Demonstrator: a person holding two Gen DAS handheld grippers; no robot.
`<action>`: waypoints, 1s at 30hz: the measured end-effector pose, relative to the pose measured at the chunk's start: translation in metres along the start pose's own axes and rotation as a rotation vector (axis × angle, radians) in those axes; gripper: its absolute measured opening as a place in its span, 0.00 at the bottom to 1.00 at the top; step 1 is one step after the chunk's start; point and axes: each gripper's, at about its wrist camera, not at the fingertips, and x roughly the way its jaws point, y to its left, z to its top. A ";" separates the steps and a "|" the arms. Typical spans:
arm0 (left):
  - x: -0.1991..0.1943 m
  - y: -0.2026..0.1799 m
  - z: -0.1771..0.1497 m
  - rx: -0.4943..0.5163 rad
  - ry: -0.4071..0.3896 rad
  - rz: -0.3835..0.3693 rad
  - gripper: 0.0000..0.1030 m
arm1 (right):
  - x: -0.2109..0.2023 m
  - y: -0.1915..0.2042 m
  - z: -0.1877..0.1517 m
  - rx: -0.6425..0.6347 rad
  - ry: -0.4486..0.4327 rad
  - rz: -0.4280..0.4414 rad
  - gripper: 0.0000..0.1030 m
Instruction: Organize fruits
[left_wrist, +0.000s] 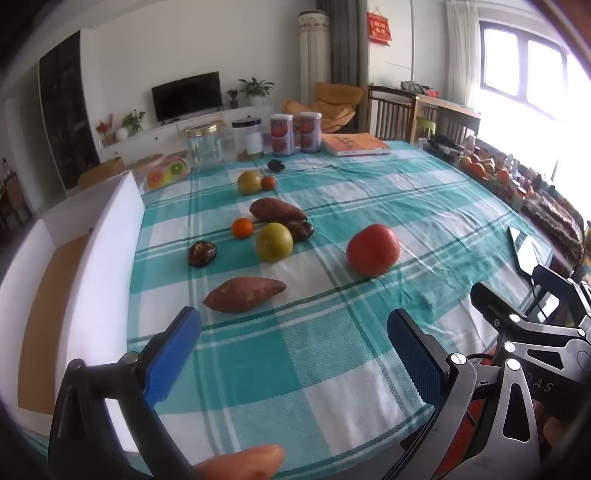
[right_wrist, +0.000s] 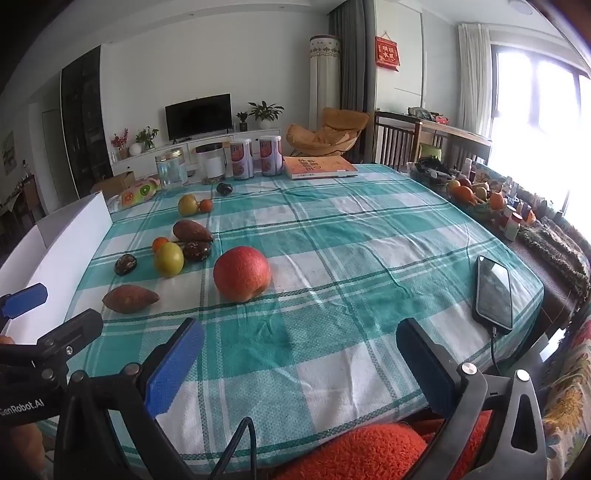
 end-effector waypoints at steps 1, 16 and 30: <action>0.000 0.001 0.000 -0.008 0.005 -0.007 0.99 | 0.000 0.000 0.000 -0.001 -0.001 0.001 1.00; 0.006 -0.001 -0.008 -0.016 0.045 -0.008 0.99 | 0.005 -0.011 -0.004 0.010 -0.021 0.005 1.00; 0.009 -0.002 -0.012 -0.015 0.060 -0.010 0.99 | -0.001 -0.010 -0.005 -0.070 -0.088 -0.019 1.00</action>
